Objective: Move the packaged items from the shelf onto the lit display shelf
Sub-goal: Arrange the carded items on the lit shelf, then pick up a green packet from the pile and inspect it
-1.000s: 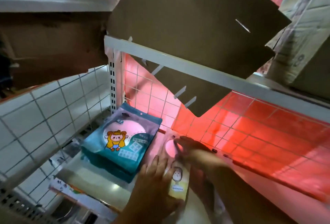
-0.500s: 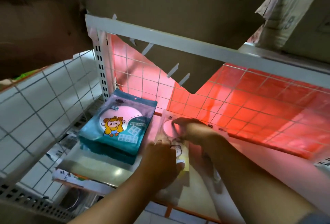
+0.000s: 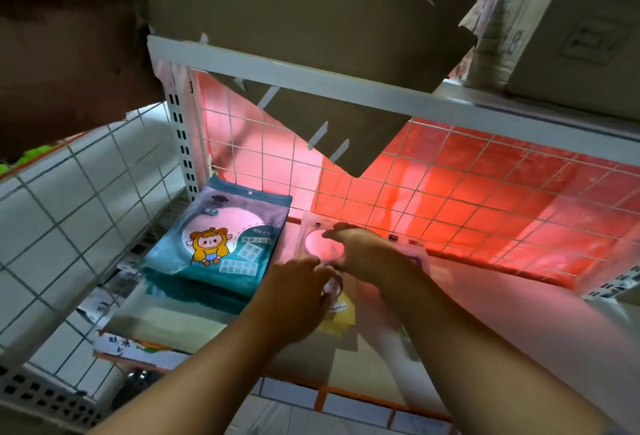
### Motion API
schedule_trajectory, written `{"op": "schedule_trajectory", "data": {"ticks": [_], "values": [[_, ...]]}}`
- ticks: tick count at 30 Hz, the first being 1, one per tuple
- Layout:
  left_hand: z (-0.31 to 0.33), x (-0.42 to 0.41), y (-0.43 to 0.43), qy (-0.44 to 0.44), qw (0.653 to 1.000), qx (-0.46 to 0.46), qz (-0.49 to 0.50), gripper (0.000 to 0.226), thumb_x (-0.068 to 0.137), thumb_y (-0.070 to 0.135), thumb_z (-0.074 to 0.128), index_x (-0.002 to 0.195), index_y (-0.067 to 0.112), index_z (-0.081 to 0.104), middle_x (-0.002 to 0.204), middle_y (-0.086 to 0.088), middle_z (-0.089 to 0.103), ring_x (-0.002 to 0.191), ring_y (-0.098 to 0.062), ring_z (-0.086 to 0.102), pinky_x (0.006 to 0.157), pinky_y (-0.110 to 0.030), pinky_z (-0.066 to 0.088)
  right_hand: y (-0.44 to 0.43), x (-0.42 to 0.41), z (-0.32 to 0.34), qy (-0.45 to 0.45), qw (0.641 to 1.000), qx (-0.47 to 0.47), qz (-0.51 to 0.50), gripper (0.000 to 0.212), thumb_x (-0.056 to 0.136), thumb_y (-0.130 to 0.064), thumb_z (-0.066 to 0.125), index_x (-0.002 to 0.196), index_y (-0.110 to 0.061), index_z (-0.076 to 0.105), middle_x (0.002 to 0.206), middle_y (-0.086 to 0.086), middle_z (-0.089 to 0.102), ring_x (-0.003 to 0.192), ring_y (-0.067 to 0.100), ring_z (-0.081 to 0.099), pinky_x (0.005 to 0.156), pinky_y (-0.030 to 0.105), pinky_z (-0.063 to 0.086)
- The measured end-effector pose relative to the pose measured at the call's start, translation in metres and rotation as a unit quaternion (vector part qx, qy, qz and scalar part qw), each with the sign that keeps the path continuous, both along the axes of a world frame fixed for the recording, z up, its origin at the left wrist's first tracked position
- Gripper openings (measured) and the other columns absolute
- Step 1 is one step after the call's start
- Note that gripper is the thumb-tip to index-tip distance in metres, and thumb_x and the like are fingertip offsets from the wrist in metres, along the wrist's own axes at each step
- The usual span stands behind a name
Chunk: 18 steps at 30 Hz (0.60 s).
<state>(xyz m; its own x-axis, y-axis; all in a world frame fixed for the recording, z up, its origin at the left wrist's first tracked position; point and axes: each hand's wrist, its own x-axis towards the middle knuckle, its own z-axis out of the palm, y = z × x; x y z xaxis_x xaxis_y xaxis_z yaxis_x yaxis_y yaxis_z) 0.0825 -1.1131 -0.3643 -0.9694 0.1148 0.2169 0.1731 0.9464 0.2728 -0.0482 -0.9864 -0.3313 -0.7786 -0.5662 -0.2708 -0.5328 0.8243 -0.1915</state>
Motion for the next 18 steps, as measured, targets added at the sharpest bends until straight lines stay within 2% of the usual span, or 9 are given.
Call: {"op": "schedule_trajectory", "data": {"ticks": [2, 5, 8, 11, 14, 15, 18], "values": [[0.007, -0.002, -0.003, -0.014, 1.0, 0.019, -0.006, 0.035, 0.1, 0.051, 0.048, 0.131, 0.037, 0.059, 0.119, 0.013, 0.069, 0.1, -0.006, 0.065, 0.09, -0.032, 0.055, 0.01, 0.014, 0.008, 0.004, 0.999, -0.025, -0.021, 0.065, 0.087, -0.039, 0.074, 0.146, -0.031, 0.048, 0.153, -0.006, 0.045, 0.134, 0.022, 0.048, 0.112, 0.036, 0.04], [0.023, -0.01, -0.008, -0.025, 0.999, 0.04, -0.014, 0.035, 0.101, 0.046, 0.052, 0.134, 0.038, 0.059, 0.13, 0.012, 0.066, 0.11, -0.01, 0.064, 0.094, -0.032, 0.052, 0.031, 0.036, 0.025, 0.044, 0.994, -0.098, -0.031, 0.055, 0.088, -0.033, 0.074, 0.14, -0.027, 0.057, 0.146, -0.003, 0.053, 0.128, 0.021, 0.054, 0.105, 0.032, 0.042], [0.053, -0.023, -0.005, -0.031, 0.997, 0.064, -0.043, 0.035, 0.103, 0.043, 0.051, 0.136, 0.037, 0.06, 0.141, 0.01, 0.06, 0.125, -0.015, 0.058, 0.104, -0.036, 0.046, 0.055, 0.045, 0.038, 0.061, 0.986, -0.135, -0.074, 0.047, 0.09, -0.032, 0.071, 0.136, -0.03, 0.059, 0.143, -0.006, 0.055, 0.126, 0.018, 0.054, 0.103, 0.033, 0.042], [0.084, -0.033, 0.008, -0.012, 0.995, 0.064, -0.078, 0.031, 0.101, 0.043, 0.052, 0.131, 0.041, 0.063, 0.135, 0.013, 0.064, 0.119, -0.015, 0.061, 0.101, -0.035, 0.046, 0.085, 0.051, 0.053, 0.088, 0.98, -0.146, -0.097, 0.049, 0.09, -0.033, 0.071, 0.137, -0.03, 0.058, 0.144, -0.006, 0.055, 0.13, 0.015, 0.051, 0.109, 0.03, 0.039], [0.118, -0.039, 0.032, 0.03, 0.99, 0.071, -0.116, 0.028, 0.099, 0.04, 0.059, 0.125, 0.041, 0.067, 0.124, 0.015, 0.069, 0.094, -0.011, 0.063, 0.086, -0.029, 0.047, 0.118, 0.063, 0.075, 0.099, 0.97, -0.185, -0.12, 0.048, 0.09, -0.029, 0.072, 0.137, -0.029, 0.058, 0.143, -0.007, 0.054, 0.128, 0.013, 0.052, 0.11, 0.03, 0.038], [0.126, -0.041, 0.042, 0.041, 0.987, 0.077, -0.132, 0.027, 0.098, 0.038, 0.061, 0.125, 0.039, 0.068, 0.121, 0.015, 0.07, 0.092, -0.011, 0.063, 0.081, -0.027, 0.045, 0.129, 0.067, 0.083, 0.113, 0.967, -0.191, -0.127, 0.048, 0.09, -0.029, 0.072, 0.137, -0.029, 0.058, 0.144, -0.007, 0.053, 0.129, 0.013, 0.051, 0.111, 0.029, 0.037], [0.157, -0.044, 0.076, 0.067, 0.976, 0.104, -0.181, 0.027, 0.096, 0.034, 0.066, 0.122, 0.037, 0.07, 0.116, 0.011, 0.071, 0.101, -0.016, 0.067, 0.083, -0.03, 0.05, 0.164, 0.081, 0.112, 0.158, 0.957, -0.196, -0.144, 0.05, 0.091, -0.029, 0.071, 0.139, -0.029, 0.057, 0.148, -0.006, 0.05, 0.134, 0.011, 0.045, 0.108, 0.017, 0.028]]}}
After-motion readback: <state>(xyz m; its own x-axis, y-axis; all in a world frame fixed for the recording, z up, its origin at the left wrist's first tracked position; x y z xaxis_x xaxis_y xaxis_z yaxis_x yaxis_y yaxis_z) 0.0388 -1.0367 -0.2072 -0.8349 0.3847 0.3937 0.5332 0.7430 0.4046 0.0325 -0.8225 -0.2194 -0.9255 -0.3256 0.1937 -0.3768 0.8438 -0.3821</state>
